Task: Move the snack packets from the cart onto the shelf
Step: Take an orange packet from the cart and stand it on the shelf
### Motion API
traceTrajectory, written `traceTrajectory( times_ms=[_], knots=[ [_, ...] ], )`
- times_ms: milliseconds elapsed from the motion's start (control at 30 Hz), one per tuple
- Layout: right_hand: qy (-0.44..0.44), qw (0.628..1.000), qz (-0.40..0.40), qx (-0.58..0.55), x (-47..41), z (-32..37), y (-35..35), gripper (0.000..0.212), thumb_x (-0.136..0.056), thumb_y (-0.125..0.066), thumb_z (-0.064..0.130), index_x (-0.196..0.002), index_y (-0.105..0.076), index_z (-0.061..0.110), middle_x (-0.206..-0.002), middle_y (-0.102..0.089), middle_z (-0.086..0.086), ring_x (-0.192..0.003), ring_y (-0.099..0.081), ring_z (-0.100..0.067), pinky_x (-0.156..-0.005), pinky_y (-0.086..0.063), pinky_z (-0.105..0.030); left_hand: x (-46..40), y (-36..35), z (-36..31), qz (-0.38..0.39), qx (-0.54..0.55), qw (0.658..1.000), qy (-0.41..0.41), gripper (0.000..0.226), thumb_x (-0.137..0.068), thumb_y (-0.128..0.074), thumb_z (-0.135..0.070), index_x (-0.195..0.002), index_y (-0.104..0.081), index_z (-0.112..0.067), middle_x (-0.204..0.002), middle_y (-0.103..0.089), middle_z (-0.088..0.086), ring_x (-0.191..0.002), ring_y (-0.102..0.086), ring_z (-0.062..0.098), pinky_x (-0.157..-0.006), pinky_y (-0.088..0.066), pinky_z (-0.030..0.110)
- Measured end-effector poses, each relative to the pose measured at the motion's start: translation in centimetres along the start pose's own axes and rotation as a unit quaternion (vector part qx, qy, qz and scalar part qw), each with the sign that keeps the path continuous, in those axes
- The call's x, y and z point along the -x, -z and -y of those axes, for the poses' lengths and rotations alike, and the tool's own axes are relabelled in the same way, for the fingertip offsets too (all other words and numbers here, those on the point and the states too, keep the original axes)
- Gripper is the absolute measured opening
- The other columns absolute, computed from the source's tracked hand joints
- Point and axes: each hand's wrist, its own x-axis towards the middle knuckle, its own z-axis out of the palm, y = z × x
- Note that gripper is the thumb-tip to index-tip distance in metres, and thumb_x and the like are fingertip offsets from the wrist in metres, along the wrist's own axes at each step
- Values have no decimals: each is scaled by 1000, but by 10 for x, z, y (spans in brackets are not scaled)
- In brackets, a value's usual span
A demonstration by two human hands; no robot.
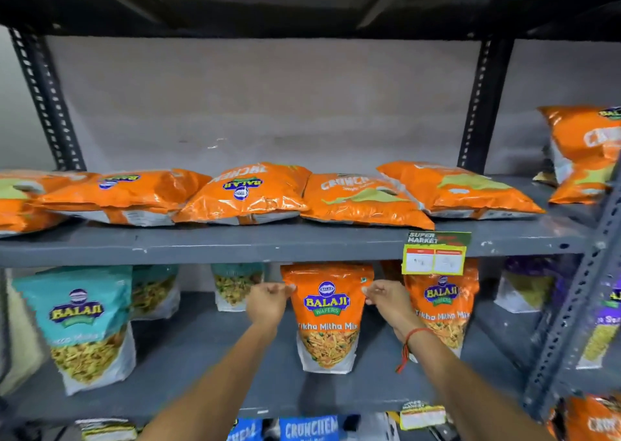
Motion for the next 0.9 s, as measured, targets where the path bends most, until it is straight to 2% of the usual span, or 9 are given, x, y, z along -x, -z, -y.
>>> traceTrajectory(
  times_ms=[167, 233, 300, 367, 467, 567, 667, 767, 900],
  knots=[
    [-33, 999, 5, 2, -20, -13, -8, 21, -88, -61, 21, -84, -72, 3, -76, -70, -1, -73, -64, -13, -75, -49, -32, -10, -16, 9, -5, 0, 1000, 1, 29, -75, -74, -31, -52, -61, -19, -62, -65, 4, -66, -58, 22, -58, -41, 26],
    [-41, 999, 3, 1, -25, -14, -11, 19, -89, -61, 21, -86, -71, 6, -80, -71, -3, -76, -65, -16, -80, -51, -35, -14, -15, 12, 2, -4, 1000, 2, 29, -76, -73, -32, -52, -61, -20, -65, -68, 5, -68, -62, 24, -62, -45, 28],
    [-36, 999, 5, 8, -28, -14, -16, 16, -87, -63, 22, -87, -71, 8, -88, -74, -10, -81, -67, -23, -85, -53, -41, -20, -13, 17, 17, -14, 1000, 4, 22, -76, -73, -33, -58, -66, -21, -75, -74, 6, -75, -68, 25, -76, -55, 36],
    [-49, 998, -17, 25, -28, -15, -24, 19, -83, -68, 28, -83, -67, 9, -90, -74, -12, -84, -67, -26, -84, -54, -43, -19, -7, 17, 31, -19, 999, 4, 13, -76, -72, -32, -69, -69, -22, -83, -75, 1, -81, -68, 22, -83, -54, 36],
    [-49, 992, -116, 19, -14, 0, -36, 35, -76, -75, 31, -68, -50, 8, -87, -64, -17, -80, -61, -33, -76, -52, -43, -14, 9, 17, -2, 7, 1000, -5, 18, -76, -71, -30, -89, -71, -16, -91, -71, -1, -88, -63, 18, -83, -47, 29],
    [-7, 983, -184, -6, 3, 18, -52, 38, -76, -75, 29, -83, -47, 4, -98, -53, -17, -89, -54, -32, -82, -46, -42, -2, 44, 15, -47, 14, 999, -18, 26, -78, -70, -28, -98, -72, -13, -94, -74, 4, -87, -64, 16, -79, -44, 24],
    [49, 986, -145, -64, 29, 40, -80, 35, -77, -73, 32, -91, -51, 9, -93, -53, -3, -89, -53, -24, -83, -45, -39, 11, 97, 20, -84, 11, 995, -44, 28, -77, -71, -29, -99, -73, -12, -91, -77, 7, -84, -66, 14, -79, -47, 25],
    [88, 988, -82, -94, 59, 63, -121, 28, -77, -72, 32, -95, -57, 16, -88, -59, -2, -83, -56, -21, -77, -45, -37, 29, 162, 30, -105, 30, 993, -50, 28, -76, -73, -25, -99, -72, -8, -94, -76, 12, -82, -66, 15, -86, -52, 34],
    [98, 983, 81, -130, 117, 85, -190, 12, -79, -71, 19, -88, -64, 22, -77, -62, 1, -73, -58, -14, -67, -47, -17, 64, 261, 63, -181, 47, 982, -29, 30, -72, -74, -23, -95, -72, -4, -90, -72, 7, -83, -62, 14, -84, -53, 33]
  ],
)
